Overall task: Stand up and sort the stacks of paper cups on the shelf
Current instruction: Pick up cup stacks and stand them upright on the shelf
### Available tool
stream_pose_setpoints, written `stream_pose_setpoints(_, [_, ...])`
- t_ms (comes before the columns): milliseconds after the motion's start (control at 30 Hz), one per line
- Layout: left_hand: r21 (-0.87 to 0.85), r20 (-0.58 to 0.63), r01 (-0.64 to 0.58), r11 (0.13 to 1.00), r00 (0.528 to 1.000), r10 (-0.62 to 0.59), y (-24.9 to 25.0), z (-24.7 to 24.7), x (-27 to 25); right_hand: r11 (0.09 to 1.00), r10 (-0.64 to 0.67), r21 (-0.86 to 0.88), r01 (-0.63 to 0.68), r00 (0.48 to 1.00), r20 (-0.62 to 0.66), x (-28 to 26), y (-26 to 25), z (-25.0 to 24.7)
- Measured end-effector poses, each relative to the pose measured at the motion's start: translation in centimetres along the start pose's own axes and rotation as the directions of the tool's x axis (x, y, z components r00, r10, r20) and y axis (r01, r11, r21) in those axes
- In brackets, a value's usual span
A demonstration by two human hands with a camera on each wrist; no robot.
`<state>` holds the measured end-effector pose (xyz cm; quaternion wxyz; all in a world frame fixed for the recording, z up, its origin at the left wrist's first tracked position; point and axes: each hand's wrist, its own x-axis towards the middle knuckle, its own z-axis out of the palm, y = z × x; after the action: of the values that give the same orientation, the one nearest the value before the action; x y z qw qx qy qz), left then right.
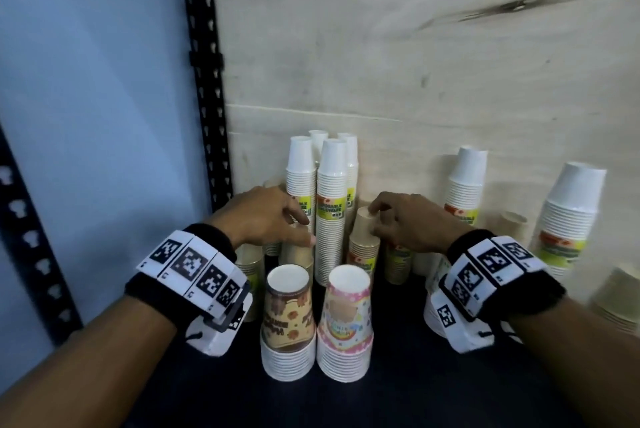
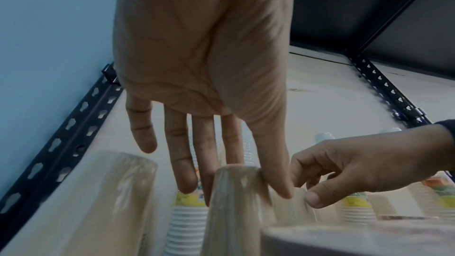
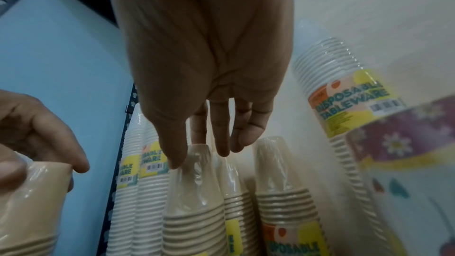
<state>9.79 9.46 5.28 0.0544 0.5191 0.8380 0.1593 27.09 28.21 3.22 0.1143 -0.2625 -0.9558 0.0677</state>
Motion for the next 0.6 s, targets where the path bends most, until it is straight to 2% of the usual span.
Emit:
stream_pose_setpoints(233, [-0.022,-0.017,-0.017,1.000,1.000,0.017,0.1,-0.1,-0.1,0.999,-0.008,0.052,0.010,0.999,-0.037,-0.1,-0.5,-0.1])
stream_pose_setpoints(367, [-0.048,-0.102,-0.027,0.998,0.995,0.022,0.1,-0.6,0.1,0.996,-0.010,0.093,0.017,0.997,-0.076,-0.5,-0.4,-0.4])
stream_pose_setpoints(600, [-0.095,-0.243,-0.096,0.991,0.968,0.071,3.2,-1.6,0.9,0.955,0.050,0.296,0.005,0.982,-0.180,-2.7,1.6,-3.6])
